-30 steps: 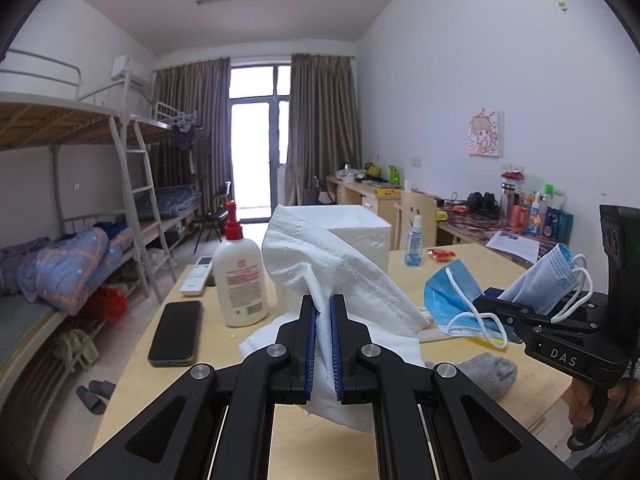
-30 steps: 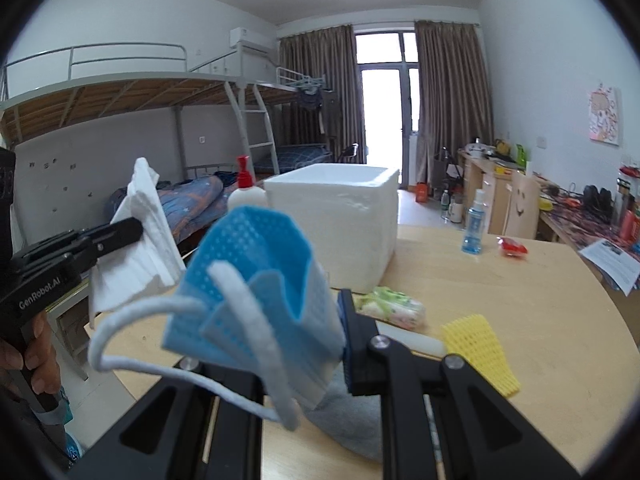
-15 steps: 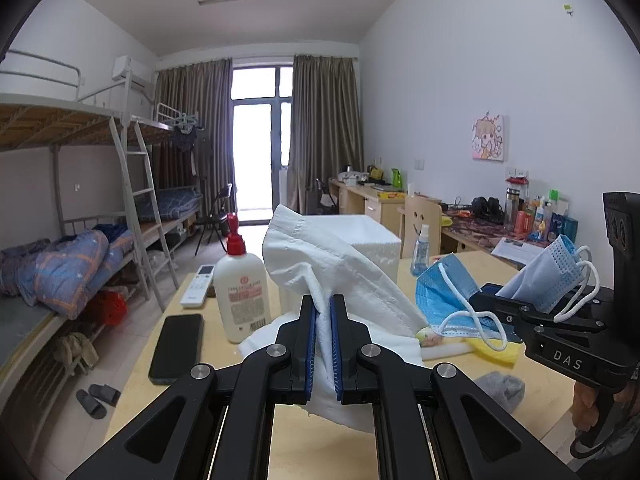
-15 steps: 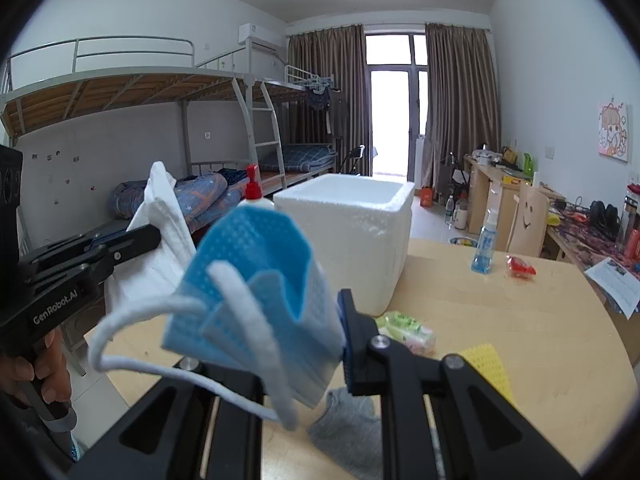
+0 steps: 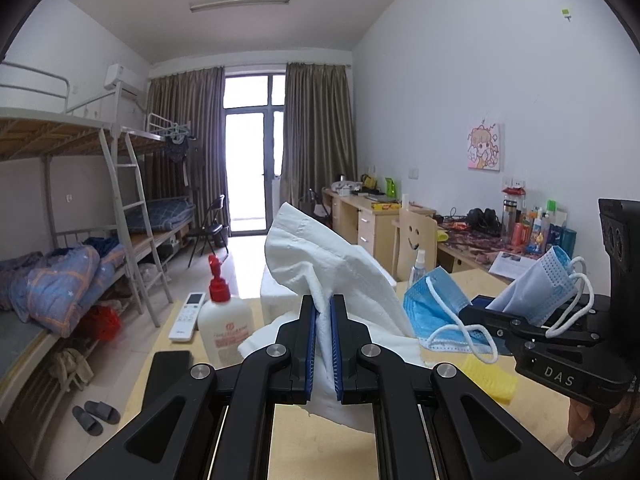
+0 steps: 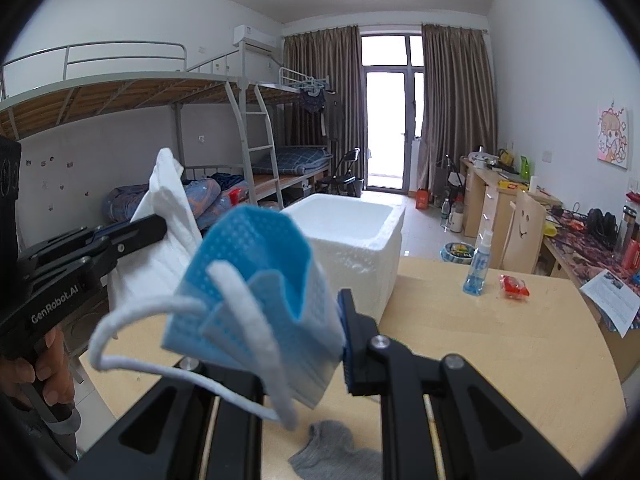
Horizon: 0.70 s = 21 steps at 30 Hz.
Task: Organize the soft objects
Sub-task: 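Carry the napkin and mask toward the white foam box with both tools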
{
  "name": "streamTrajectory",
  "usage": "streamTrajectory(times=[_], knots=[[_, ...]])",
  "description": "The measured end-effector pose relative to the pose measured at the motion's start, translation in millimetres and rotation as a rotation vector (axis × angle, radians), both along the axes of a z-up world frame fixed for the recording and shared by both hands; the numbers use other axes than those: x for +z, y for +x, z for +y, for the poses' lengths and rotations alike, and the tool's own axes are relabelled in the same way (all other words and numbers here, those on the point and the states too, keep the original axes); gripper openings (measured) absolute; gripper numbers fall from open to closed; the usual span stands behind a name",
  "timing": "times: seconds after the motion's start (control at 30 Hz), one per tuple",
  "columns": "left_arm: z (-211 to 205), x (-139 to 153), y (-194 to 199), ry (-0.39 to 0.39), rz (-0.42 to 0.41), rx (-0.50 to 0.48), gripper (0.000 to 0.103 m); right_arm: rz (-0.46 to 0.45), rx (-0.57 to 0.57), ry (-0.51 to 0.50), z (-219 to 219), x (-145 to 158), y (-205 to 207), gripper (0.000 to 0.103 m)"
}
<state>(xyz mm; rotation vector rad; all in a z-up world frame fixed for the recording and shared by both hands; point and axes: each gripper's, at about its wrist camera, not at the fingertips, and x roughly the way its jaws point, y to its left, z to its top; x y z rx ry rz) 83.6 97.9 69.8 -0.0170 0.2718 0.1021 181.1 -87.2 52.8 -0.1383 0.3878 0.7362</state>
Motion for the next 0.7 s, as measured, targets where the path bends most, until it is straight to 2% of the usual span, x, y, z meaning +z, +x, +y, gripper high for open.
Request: streamTrajectory(times=[0.7], knots=[[20,22,56,-0.017,-0.019,0.013,0.008,-0.03,-0.021,-0.02,22,29,41,0.019]])
